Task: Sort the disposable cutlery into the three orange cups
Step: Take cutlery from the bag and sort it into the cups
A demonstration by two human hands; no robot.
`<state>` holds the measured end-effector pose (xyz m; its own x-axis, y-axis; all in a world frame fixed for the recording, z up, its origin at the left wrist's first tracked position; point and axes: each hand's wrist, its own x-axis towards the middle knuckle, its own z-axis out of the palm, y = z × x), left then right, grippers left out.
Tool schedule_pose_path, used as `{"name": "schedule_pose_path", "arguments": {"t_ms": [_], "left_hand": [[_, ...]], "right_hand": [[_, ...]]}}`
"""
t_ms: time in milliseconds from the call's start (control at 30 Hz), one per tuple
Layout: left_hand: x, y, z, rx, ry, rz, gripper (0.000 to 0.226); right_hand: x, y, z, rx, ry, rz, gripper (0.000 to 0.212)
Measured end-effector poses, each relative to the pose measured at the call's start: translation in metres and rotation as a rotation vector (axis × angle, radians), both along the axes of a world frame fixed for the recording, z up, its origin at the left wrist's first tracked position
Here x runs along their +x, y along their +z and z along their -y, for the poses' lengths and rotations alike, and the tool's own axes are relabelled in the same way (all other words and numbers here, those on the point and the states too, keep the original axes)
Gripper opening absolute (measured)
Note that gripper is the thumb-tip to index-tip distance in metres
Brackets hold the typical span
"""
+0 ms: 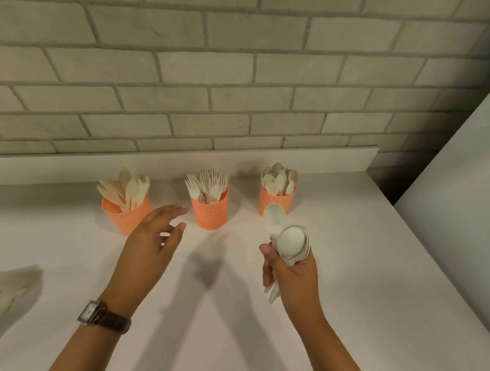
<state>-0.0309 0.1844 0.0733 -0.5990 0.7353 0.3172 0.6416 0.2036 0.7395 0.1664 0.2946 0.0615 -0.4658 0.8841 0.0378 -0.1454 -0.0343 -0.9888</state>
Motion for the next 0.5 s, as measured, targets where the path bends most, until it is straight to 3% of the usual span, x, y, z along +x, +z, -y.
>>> {"name": "schedule_pose_path", "arguments": {"t_ms": [67, 167, 400, 500], "left_hand": [[0.000, -0.001, 0.000, 0.006, 0.004, 0.014, 0.027], [0.000, -0.001, -0.001, 0.016, 0.016, 0.048, 0.027], [0.001, 0.001, -0.004, 0.051, 0.056, 0.150, 0.025], [0.005, 0.004, -0.004, 0.085, 0.071, 0.220, 0.024]], "right_hand": [[-0.002, -0.006, -0.002, -0.114, 0.049, -0.050, 0.042], [-0.003, -0.012, -0.011, -0.174, 0.086, -0.063, 0.022], [-0.014, 0.004, -0.057, 0.031, -0.079, 0.082, 0.023], [-0.023, 0.027, -0.101, 0.039, -0.187, -0.097, 0.018]]}}
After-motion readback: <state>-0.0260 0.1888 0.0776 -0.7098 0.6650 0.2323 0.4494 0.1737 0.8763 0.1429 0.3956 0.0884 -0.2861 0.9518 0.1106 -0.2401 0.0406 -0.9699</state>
